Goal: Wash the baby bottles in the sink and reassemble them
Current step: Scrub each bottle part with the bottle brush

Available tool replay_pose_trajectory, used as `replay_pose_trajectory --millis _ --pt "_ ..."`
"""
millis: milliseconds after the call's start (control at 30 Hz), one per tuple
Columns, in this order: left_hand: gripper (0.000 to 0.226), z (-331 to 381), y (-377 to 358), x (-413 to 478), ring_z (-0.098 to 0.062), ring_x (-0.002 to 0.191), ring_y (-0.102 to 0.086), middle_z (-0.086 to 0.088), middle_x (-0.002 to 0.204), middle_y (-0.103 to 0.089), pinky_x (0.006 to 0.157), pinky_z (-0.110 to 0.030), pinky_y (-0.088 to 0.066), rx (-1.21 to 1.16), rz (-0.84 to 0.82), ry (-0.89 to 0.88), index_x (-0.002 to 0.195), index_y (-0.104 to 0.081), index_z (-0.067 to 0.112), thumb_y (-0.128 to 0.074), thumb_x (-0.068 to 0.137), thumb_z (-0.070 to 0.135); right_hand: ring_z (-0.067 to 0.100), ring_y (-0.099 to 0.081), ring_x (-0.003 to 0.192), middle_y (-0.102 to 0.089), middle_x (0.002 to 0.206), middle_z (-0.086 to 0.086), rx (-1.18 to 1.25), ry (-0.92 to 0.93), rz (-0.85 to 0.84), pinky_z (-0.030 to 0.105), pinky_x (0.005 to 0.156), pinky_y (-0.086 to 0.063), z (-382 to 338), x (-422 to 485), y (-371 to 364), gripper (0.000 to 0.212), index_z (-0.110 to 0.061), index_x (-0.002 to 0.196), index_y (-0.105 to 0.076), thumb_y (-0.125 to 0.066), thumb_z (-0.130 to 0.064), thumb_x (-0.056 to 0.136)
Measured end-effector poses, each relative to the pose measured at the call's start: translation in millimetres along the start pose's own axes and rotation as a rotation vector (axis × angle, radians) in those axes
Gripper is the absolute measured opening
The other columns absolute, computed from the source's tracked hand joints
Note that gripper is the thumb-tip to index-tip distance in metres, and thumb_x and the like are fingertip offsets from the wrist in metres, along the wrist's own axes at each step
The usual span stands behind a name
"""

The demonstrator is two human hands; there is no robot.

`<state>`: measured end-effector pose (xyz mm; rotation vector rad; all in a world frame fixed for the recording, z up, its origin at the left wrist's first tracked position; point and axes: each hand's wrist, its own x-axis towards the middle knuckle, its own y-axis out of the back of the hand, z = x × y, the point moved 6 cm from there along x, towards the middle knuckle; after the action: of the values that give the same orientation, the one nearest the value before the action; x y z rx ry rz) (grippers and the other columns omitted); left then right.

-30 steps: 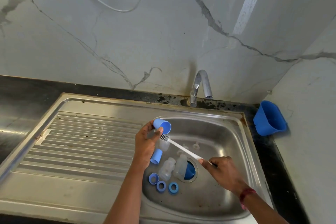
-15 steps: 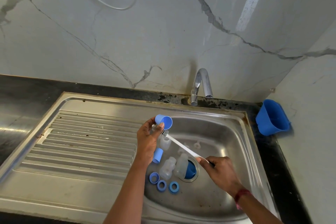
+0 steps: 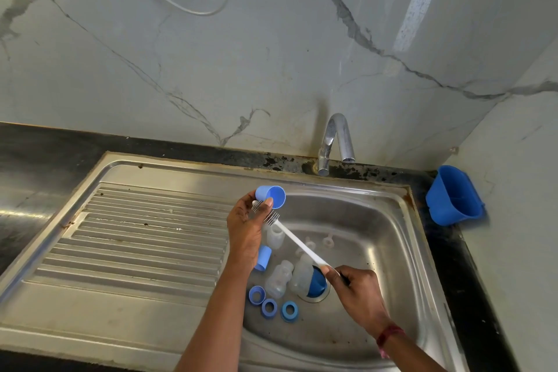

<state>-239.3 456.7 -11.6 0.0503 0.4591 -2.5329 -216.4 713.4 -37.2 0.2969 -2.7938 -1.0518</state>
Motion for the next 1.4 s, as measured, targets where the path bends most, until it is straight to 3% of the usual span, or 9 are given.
replay_pose_trajectory --millis 133,300,433,567,700,1000,1167,1300,1400 --pt "0.042 -5 -3 -2 -0.016 0.086 -0.068 -0.002 0.093 -0.075 0.082 -0.039 -0.052 0.024 -0.010 0.026 0.103 -0.072 0.021 -0.088 0.067 0.035 0.010 -0.033 0.040 -0.037 0.042 -0.009 -0.005 0.000 0.010 0.015 0.043 -0.026 -2 1 -6 0.056 -0.006 0.055 -0.058 -0.059 -0.051 0.089" --pt "0.047 -8 -5 -1 -0.018 0.086 -0.066 -0.003 0.092 -0.074 0.080 -0.037 -0.053 0.027 -0.030 0.045 0.099 -0.073 0.024 -0.084 0.058 0.044 0.010 -0.033 0.040 -0.033 0.041 -0.008 0.012 -0.028 -0.016 0.015 0.042 -0.028 -5 3 -12 0.068 -0.001 0.059 -0.061 -0.050 -0.062 0.085" --pt "0.056 -7 -4 -1 -0.016 0.084 -0.066 -0.003 0.090 -0.073 0.074 -0.030 -0.052 -0.030 -0.005 0.064 0.104 -0.071 0.017 -0.089 0.055 0.039 0.009 -0.036 0.040 -0.038 0.041 0.001 0.069 -0.022 -0.022 0.013 0.044 -0.029 -7 1 -13 0.069 0.000 0.058 -0.062 -0.050 -0.062 0.084" --pt "0.041 -4 -6 -1 -0.010 0.078 -0.066 0.003 0.084 -0.072 0.071 -0.027 -0.051 -0.075 -0.013 0.074 0.106 -0.069 0.013 -0.081 0.067 0.024 0.008 -0.039 0.040 -0.051 0.048 0.009 0.082 0.001 0.002 0.013 0.044 -0.030 -8 0 -14 0.068 -0.002 0.058 -0.063 -0.050 -0.063 0.085" --pt "0.032 -6 -7 -2 -0.012 0.082 -0.065 0.003 0.085 -0.072 0.076 -0.032 -0.050 -0.090 -0.023 0.089 0.101 -0.070 0.015 -0.081 0.071 0.019 0.008 -0.037 0.041 -0.045 0.045 0.006 0.084 -0.002 0.004 0.012 0.045 -0.030 -11 2 -16 0.067 -0.002 0.055 -0.058 -0.049 -0.062 0.086" --pt "0.046 -6 -8 -5 -0.019 0.087 -0.064 -0.001 0.087 -0.071 0.079 -0.035 -0.052 -0.123 -0.017 0.092 0.098 -0.070 0.013 -0.091 0.058 0.020 0.007 -0.037 0.039 -0.039 0.039 -0.008 0.099 -0.048 -0.007 0.013 0.045 -0.030 -16 4 -21 0.061 -0.008 0.047 -0.047 -0.054 -0.055 0.086" --pt "0.028 -6 -12 -10 -0.012 0.079 -0.065 0.001 0.082 -0.071 0.077 -0.031 -0.050 -0.112 -0.036 0.083 0.091 -0.071 0.014 -0.084 0.066 0.015 0.006 -0.036 0.041 -0.045 0.045 0.007 0.162 -0.014 0.010 0.019 0.044 -0.033 -19 4 -22 0.061 -0.004 0.051 -0.051 -0.056 -0.052 0.089" --pt "0.019 -9 -14 -14 -0.010 0.077 -0.065 0.004 0.078 -0.071 0.077 -0.029 -0.050 -0.098 -0.033 0.083 0.088 -0.069 0.015 -0.076 0.077 0.000 0.007 -0.035 0.039 -0.044 0.043 0.006 0.124 -0.016 0.000 0.016 0.044 -0.032 -19 10 -24 0.061 -0.005 0.050 -0.050 -0.057 -0.050 0.090" --pt "0.026 -10 -11 -13 -0.017 0.085 -0.063 0.001 0.084 -0.072 0.082 -0.035 -0.051 -0.108 -0.012 0.096 0.094 -0.070 0.014 -0.081 0.070 0.014 0.007 -0.036 0.037 -0.039 0.039 -0.004 0.088 -0.039 -0.046 0.014 0.043 -0.031 -15 12 -26 0.058 -0.010 0.048 -0.049 -0.059 -0.048 0.090"
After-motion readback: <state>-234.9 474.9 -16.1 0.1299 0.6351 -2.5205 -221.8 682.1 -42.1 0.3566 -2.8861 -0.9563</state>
